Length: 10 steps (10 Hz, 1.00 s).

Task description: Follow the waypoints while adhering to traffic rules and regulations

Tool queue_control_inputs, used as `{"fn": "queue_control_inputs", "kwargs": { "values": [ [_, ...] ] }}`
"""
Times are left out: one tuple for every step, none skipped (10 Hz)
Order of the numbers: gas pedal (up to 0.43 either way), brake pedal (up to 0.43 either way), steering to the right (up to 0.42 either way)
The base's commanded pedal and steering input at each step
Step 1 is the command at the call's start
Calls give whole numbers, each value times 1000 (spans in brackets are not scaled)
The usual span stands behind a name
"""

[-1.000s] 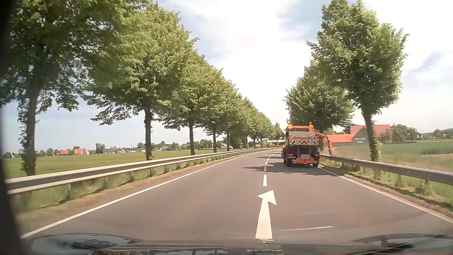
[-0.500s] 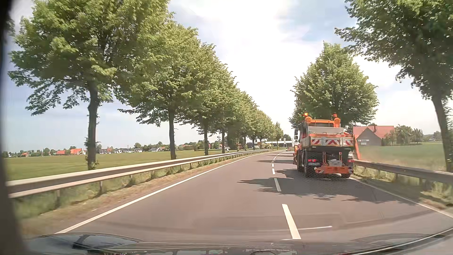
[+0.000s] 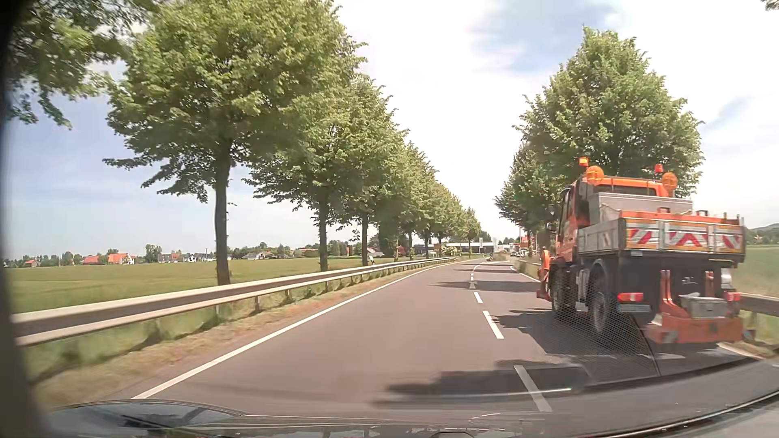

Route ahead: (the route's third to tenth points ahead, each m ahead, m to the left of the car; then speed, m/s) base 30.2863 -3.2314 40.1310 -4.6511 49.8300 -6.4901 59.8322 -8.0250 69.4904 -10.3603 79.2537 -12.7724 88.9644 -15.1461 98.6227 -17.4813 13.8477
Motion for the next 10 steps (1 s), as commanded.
{"fn": "queue_control_inputs", "kwargs": {
  "values": [
    [130,0,21],
    [130,0,23],
    [130,0,24],
    [130,0,23],
    [130,0,24],
    [130,0,24],
    [130,0,25],
    [130,0,31],
    [130,0,36],
    [130,0,39]
  ]
}}
